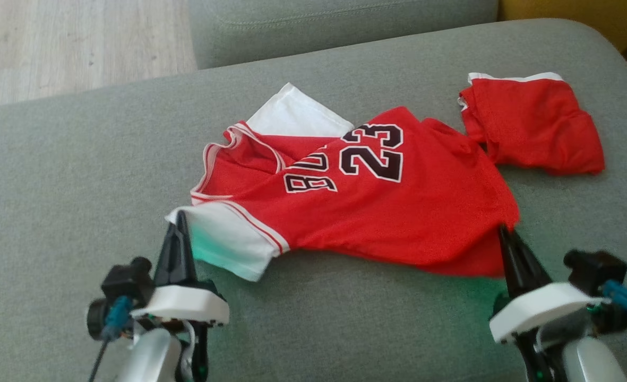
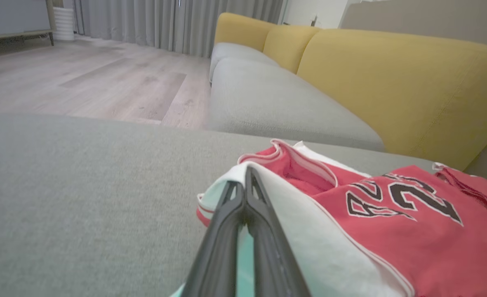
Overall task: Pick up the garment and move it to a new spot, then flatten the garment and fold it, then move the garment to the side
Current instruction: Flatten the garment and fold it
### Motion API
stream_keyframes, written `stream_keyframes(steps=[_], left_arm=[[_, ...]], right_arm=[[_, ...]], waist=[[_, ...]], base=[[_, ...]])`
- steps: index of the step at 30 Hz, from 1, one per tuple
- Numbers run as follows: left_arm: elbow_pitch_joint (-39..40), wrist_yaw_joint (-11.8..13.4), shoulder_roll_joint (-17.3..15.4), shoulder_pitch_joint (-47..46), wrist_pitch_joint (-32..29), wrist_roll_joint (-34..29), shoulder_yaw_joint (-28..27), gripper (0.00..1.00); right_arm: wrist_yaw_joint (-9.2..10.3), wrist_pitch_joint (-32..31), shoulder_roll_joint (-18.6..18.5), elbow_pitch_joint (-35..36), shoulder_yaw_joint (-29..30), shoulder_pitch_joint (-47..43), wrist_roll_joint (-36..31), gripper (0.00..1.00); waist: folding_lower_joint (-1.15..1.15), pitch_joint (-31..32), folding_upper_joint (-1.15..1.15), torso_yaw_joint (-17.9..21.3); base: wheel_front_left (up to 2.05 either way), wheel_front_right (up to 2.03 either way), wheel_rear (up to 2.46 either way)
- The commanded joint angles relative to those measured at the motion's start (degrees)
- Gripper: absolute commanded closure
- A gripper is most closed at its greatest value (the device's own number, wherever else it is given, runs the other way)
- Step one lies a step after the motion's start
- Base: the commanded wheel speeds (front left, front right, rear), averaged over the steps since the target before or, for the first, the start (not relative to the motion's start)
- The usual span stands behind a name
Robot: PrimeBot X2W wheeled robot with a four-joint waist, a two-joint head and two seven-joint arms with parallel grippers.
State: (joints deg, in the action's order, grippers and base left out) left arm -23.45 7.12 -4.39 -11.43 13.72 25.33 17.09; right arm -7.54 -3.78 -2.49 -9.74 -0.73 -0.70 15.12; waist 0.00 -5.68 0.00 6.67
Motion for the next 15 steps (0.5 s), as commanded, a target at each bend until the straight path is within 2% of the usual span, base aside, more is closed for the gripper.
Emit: stream_keyframes(steps=[1, 7, 9, 15], left_arm=[[3.02, 0.33, -1.44, -2.87, 0.74, 0.24, -2.29, 1.00], [9.94, -0.88, -4.79, -7.07, -0.51, 0.88, -4.16, 1.00], [11.59, -1.00, -5.64, -8.24, -1.13, 0.80, -4.49, 1.00], [21.94, -1.50, -10.08, -17.16, -6.28, 0.90, -6.67, 1.00]], right_arm=[[0.05, 1.32, -0.39, 5.01, -2.55, 2.79, 0.49, 1.00], [0.05, 3.31, -4.95, 15.58, -6.80, 9.75, 2.73, 1.00], [0.05, 3.57, -5.86, 16.79, -7.31, 11.52, 3.48, 1.00], [0.05, 6.10, -10.99, 18.79, -7.39, 24.80, 5.59, 1.00]], waist=[[0.00, 0.33, 0.00, 0.15], [0.00, 1.34, 0.00, 0.18], [0.00, 1.58, 0.00, 0.12], [0.00, 3.22, 0.00, -0.41]], base=[[0.00, 0.00, 0.00], [0.00, 0.00, 0.00], [0.00, 0.00, 0.00], [0.00, 0.00, 0.00]])
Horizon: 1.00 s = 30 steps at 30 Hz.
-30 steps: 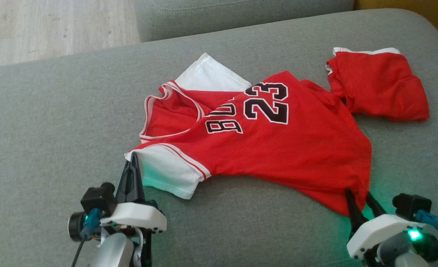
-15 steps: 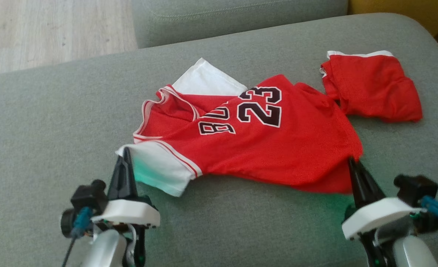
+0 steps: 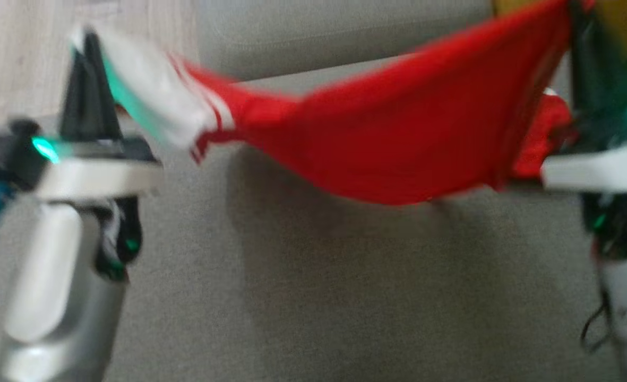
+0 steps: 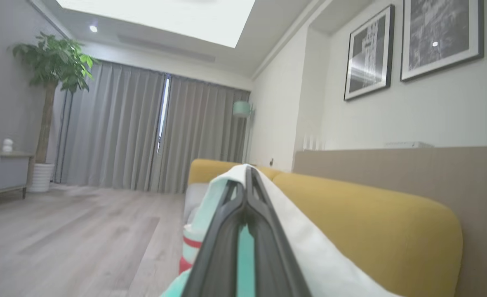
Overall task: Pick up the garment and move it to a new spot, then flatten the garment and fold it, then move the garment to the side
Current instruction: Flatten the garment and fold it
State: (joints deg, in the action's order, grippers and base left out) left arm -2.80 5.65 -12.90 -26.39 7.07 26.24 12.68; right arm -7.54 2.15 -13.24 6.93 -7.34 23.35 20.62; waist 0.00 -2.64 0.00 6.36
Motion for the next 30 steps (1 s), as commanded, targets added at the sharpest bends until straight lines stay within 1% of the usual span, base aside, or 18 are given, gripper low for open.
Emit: stream_keyframes(steps=[1, 6, 7, 9, 12, 16, 19, 22, 24, 25, 26, 28, 30], left_arm=[[2.79, -0.11, -2.11, -3.67, -0.51, 0.10, -2.56, 1.00], [8.70, 0.18, -3.56, -9.14, -4.59, 1.83, -4.35, 1.00], [10.88, 0.33, -3.87, -10.26, -5.84, 2.58, -4.85, 1.00], [13.21, 0.58, -4.17, -10.63, -6.95, 3.15, -5.24, 1.00], [17.27, 1.53, -4.68, -10.13, -8.61, 3.99, -6.30, 1.00], [23.81, 3.60, -4.91, -8.63, -11.21, 6.65, -9.22, 1.00], [29.12, 5.34, -4.58, -8.12, -13.09, 8.94, -11.39, 1.00], [32.76, 6.85, -4.19, -9.03, -14.94, 10.79, -12.73, 1.00], [32.89, 7.09, -4.52, -10.51, -15.90, 11.20, -12.90, 1.00], [32.11, 7.31, -4.03, -11.57, -16.56, 12.38, -12.95, 1.00], [30.55, 7.14, -4.21, -12.95, -16.82, 12.72, -13.05, 1.00], [25.74, 6.13, -5.22, -16.67, -16.74, 12.40, -12.90, 1.00], [18.46, 5.04, -5.68, -21.43, -16.89, 12.97, -12.67, 1.00]], right_arm=[[0.05, 0.56, -1.06, 1.58, -1.05, 2.91, 0.07, 1.00], [0.05, 1.17, -3.98, -1.06, -3.46, 10.86, 0.34, 1.00], [0.05, 1.12, -4.98, -1.24, -4.44, 12.45, 0.38, 1.00], [0.05, 0.79, -6.04, -0.92, -5.17, 12.97, 0.29, 1.00], [0.05, -0.21, -6.79, 1.00, -5.05, 12.06, 0.52, 1.00], [0.05, -2.42, -7.16, 5.73, -3.71, 9.24, 0.28, 1.00], [0.05, -4.22, -6.43, 10.06, -1.53, 6.81, -0.31, 1.00], [0.05, -6.58, -5.48, 13.85, -0.05, 5.07, -1.10, 1.00], [0.05, -8.43, -5.00, 14.76, 0.49, 5.07, -1.39, 1.00], [0.05, -9.51, -4.84, 14.50, 0.71, 5.52, -1.44, 1.00], [0.05, -10.18, -4.27, 13.76, 1.00, 6.36, -0.86, 1.00], [0.05, -10.98, -3.69, 10.86, 1.55, 9.49, 0.19, 1.00], [0.05, -10.84, -4.39, 6.14, 1.02, 14.38, 0.33, 1.00]], waist=[[0.00, 0.57, 0.00, -0.20], [0.00, 2.32, 0.00, -0.77], [0.00, 2.81, 0.00, -1.08], [0.00, 3.30, 0.00, -1.42], [0.00, 3.80, 0.00, -1.77], [0.00, 3.62, 0.00, -1.82], [0.00, 2.95, 0.00, -1.81], [0.00, 1.50, 0.00, -1.80], [0.00, -0.17, 0.00, -1.85], [0.00, -1.40, 0.00, -1.84], [0.00, -2.56, 0.00, -1.92], [0.00, -5.54, 0.00, -2.03], [0.00, -8.96, 0.00, -2.23]], base=[[0.00, 0.00, 0.00], [0.00, 0.00, 0.00], [0.00, 0.00, 0.00], [0.00, 0.00, 0.00], [0.00, 0.00, 0.00], [0.00, 0.00, 0.00], [0.00, 0.00, 0.00], [0.00, 0.00, 0.00], [0.00, 0.00, 0.00], [0.00, 0.00, 0.00], [0.00, 0.00, 0.00], [0.00, 0.00, 0.00], [0.00, 0.00, 0.00]])
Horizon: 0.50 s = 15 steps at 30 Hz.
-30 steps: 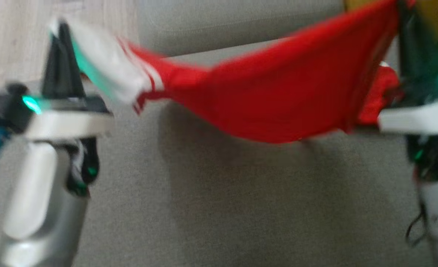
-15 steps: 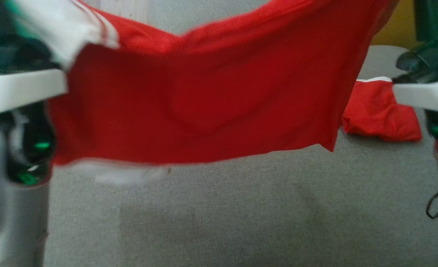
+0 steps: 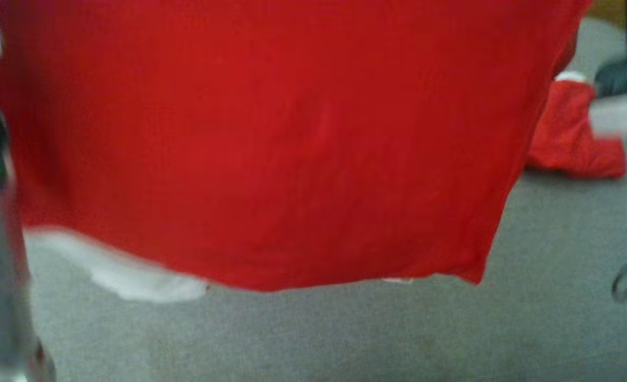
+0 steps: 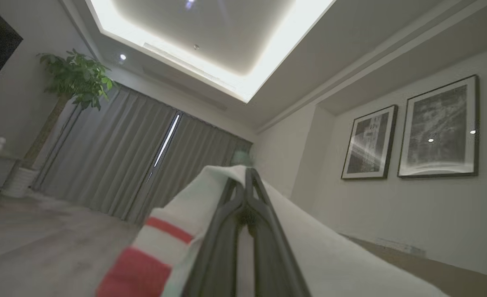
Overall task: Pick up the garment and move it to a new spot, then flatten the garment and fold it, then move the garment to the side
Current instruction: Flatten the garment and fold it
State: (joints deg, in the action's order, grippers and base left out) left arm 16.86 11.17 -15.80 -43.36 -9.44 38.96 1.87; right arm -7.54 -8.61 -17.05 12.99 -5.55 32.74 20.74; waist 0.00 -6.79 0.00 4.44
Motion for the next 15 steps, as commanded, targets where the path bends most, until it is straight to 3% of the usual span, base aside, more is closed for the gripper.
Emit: stream_keyframes(steps=[1, 3, 5, 6, 11, 15], left_arm=[[-5.22, -1.36, -3.64, -7.43, -0.09, -0.09, -1.82, 1.00], [-14.00, -3.67, -5.98, -13.79, 1.95, -2.65, -0.97, 1.00], [-22.90, -5.50, -5.56, -20.09, 4.23, -2.40, -0.69, 1.00], [-22.90, -5.50, -5.56, -20.09, 4.23, -2.40, -0.69, 1.00], [-39.90, -8.73, -5.52, -34.48, 11.31, -3.66, -0.45, 1.00], [-49.09, -10.65, -4.71, -40.35, 16.07, -4.93, 0.76, 1.00]], right_arm=[[0.05, 0.10, -0.95, -2.97, -1.30, 7.99, 0.33, 1.00], [0.05, 1.40, -1.03, -9.94, -2.09, 15.02, 1.35, 1.00], [0.05, 3.84, -1.74, -17.65, -3.66, 22.22, 1.20, 1.00], [0.05, 3.84, -1.74, -17.65, -3.66, 22.22, 1.20, 1.00], [0.05, 11.85, -1.95, -35.54, -6.24, 39.42, -0.98, 1.00], [0.05, 17.87, -1.56, -47.10, -7.24, 47.52, -1.93, 1.00]], waist=[[0.00, -6.72, 0.00, -0.40], [0.00, -10.17, 0.00, -0.95], [0.00, -12.27, 0.00, -1.74], [0.00, -12.27, 0.00, -1.74], [0.00, -16.08, 0.00, -3.42], [0.00, -17.40, 0.00, -4.89]], base=[[0.00, 0.00, 0.00], [0.00, 0.00, 0.00], [0.00, 0.00, 0.00], [0.00, 0.00, 0.00], [0.00, 0.00, 0.00], [0.00, 0.00, 0.00]])
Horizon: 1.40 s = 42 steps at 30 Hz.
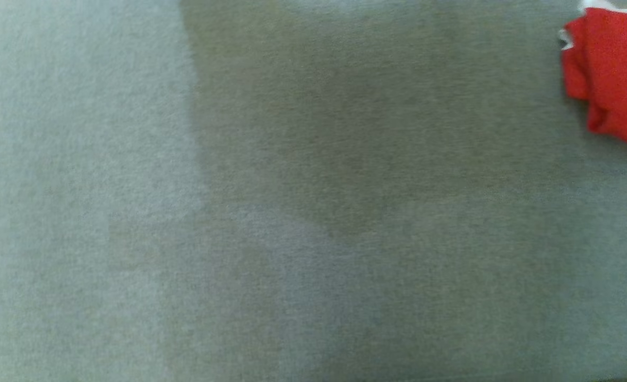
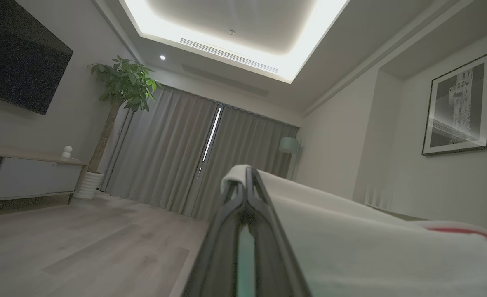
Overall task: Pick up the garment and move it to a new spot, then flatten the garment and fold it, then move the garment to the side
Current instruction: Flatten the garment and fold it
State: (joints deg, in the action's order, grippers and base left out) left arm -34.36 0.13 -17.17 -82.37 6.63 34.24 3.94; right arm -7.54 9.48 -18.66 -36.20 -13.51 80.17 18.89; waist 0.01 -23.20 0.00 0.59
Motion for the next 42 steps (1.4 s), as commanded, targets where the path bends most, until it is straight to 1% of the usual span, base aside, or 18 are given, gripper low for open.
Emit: stream_keyframes(steps=[1, 3, 6, 11, 14, 17, 23, 26, 30, 35, 36, 42], left_arm=[[0.33, -0.25, -3.21, -1.95, 0.69, -0.50, -0.79, 1.00], [-2.86, -1.64, -2.65, -2.15, 1.90, -0.69, 0.09, 1.00], [-6.95, -3.51, -1.06, 0.06, 3.64, -0.44, 1.29, 1.00], [-11.32, -6.09, 1.34, 8.62, 6.25, -0.17, 3.78, 1.00], [-12.18, -6.91, 2.22, 14.91, 7.22, 0.59, 4.68, 1.00], [-11.41, -7.32, 2.29, 21.60, 7.79, 0.96, 5.76, 1.00], [-7.08, -7.55, 1.56, 34.00, 8.18, 1.33, 8.02, 1.00], [-4.38, -7.57, 1.41, 39.36, 8.22, 2.06, 8.65, 1.00], [-0.48, -7.58, 0.57, 46.12, 7.90, 1.82, 10.30, 1.00], [5.50, -6.25, -0.43, 53.54, 6.45, 1.57, 11.31, 1.00], [5.50, -6.25, -0.43, 53.54, 6.45, 1.57, 11.31, 1.00], [13.57, -3.66, -1.77, 62.05, 4.14, 1.02, 12.47, 1.00]], right_arm=[[0.05, 0.85, 0.33, -0.19, 0.42, 1.00, -0.05, 1.00], [0.05, 2.39, 0.66, -3.73, -0.76, 1.54, 0.08, 1.00], [0.05, 3.71, -0.09, -7.61, -3.71, -0.36, 0.42, 1.00], [0.05, 4.61, -2.21, -12.28, -8.11, -8.35, 3.50, 1.00], [0.05, 3.49, -3.76, -14.07, -12.58, -13.88, 6.18, 1.00], [0.05, 0.59, -5.79, -14.03, -17.95, -18.87, 9.84, 1.00], [0.05, -6.32, -12.30, -9.73, -28.10, -26.20, 17.52, 1.00], [0.05, -9.17, -15.58, -7.16, -31.98, -29.55, 21.60, 1.00], [0.05, -12.03, -18.85, -3.83, -35.36, -33.15, 26.99, 1.00], [0.05, -15.37, -22.04, 0.40, -39.36, -37.31, 32.19, 1.00], [0.05, -15.37, -22.04, 0.40, -39.36, -37.31, 32.19, 1.00], [0.05, -17.27, -24.24, 4.30, -42.43, -41.54, 36.77, 1.00]], waist=[[-0.01, -1.25, 0.00, -1.24], [-0.01, -1.79, 0.00, -1.65], [-0.01, -2.42, 0.00, -2.42], [-0.01, -2.05, 0.00, -3.66], [-0.01, -0.99, 0.00, -4.26], [-0.01, 0.75, 0.00, -4.77], [-0.01, 4.99, 0.00, -5.58], [-0.01, 7.36, 0.00, -5.94], [-0.01, 10.46, 0.00, -5.87], [-0.01, 14.07, 0.00, -5.66], [-0.01, 14.07, 0.00, -5.66], [-0.01, 17.83, 0.00, -5.15]], base=[[0.00, 0.00, 0.00], [0.00, 0.00, 0.00], [0.00, 0.00, 0.00], [0.00, 0.00, 0.00], [0.00, 0.00, 0.00], [0.00, 0.00, 0.00], [0.00, 0.00, 0.00], [0.00, 0.00, 0.00], [0.00, 0.00, 0.00], [0.00, 0.00, 0.00], [0.00, 0.00, 0.00], [0.00, 0.00, 0.00]])
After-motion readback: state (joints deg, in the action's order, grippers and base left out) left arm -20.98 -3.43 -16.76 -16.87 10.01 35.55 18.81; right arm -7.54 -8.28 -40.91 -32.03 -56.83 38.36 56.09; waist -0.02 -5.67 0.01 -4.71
